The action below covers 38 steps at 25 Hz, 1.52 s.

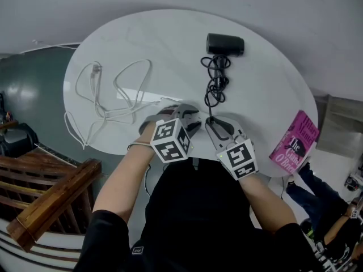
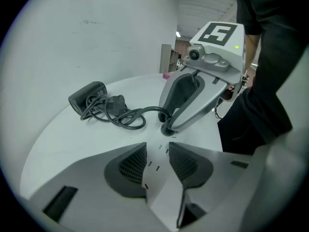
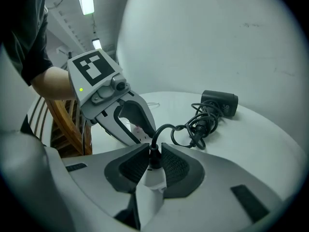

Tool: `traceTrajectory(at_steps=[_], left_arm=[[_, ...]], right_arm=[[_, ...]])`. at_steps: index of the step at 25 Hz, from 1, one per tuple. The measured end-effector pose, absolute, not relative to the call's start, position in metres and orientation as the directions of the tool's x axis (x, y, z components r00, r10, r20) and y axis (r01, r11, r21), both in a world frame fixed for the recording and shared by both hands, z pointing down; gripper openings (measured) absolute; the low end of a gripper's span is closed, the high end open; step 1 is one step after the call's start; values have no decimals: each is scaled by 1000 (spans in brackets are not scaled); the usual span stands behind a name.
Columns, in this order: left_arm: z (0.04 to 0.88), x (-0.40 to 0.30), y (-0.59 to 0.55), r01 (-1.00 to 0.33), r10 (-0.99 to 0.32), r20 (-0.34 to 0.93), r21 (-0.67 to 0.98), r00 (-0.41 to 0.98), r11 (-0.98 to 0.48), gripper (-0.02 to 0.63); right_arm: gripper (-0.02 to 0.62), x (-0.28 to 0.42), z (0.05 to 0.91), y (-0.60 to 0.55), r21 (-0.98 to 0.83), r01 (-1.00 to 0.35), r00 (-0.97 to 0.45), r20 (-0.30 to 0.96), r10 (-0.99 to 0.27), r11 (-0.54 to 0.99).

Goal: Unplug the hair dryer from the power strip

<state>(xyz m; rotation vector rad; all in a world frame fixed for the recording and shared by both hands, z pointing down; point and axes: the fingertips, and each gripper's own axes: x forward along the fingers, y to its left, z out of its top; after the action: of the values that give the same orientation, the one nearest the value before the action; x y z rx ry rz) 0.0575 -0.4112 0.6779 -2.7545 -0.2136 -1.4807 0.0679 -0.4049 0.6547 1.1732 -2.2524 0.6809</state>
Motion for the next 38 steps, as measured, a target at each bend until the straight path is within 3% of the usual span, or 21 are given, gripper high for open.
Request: traceTrajectory(at_steps=[19, 25, 38], left_arm=[[678, 57, -412, 99, 103, 827, 57, 553, -993, 152], [678, 58, -412, 93, 100, 819, 57, 566, -994, 152], [680, 59, -416, 65, 75, 818, 46, 570, -997, 150]], right_arm=[[60, 71, 637, -410, -221, -838, -515, 618, -594, 498], [60, 72, 600, -422, -234, -822, -557, 526, -643, 520], [61, 99, 552, -427, -225, -846, -527, 485, -698, 483]])
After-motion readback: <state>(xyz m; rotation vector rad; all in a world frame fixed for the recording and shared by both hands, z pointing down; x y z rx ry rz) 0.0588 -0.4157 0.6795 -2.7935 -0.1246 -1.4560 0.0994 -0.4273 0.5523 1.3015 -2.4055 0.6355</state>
